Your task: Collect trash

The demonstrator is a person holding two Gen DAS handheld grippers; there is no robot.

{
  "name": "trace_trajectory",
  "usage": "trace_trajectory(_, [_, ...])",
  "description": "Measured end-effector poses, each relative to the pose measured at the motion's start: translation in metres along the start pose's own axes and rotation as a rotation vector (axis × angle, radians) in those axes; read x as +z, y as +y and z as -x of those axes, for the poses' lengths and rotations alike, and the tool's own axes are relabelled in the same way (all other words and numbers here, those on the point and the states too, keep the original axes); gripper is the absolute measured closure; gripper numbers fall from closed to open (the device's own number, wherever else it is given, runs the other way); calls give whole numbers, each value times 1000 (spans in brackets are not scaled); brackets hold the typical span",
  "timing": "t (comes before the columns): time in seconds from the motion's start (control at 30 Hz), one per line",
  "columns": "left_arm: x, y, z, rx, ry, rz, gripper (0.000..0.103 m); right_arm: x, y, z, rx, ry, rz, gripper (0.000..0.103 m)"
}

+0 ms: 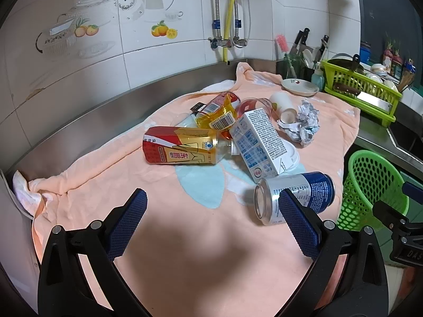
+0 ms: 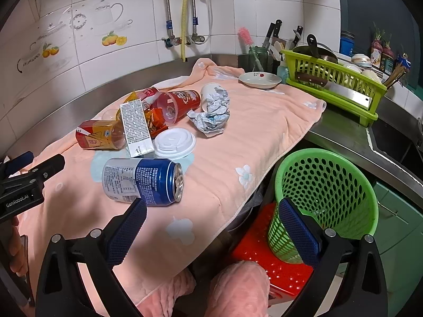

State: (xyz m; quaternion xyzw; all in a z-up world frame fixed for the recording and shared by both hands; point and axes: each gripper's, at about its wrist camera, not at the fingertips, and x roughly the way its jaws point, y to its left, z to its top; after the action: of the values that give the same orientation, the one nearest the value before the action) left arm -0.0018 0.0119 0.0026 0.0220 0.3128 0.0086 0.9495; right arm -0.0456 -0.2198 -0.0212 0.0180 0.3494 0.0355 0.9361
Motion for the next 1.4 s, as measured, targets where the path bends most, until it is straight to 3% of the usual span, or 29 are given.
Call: trace_trajectory(1.4, [-1, -4, -8, 5, 12, 1, 5, 2, 6, -4, 11, -1, 29, 6])
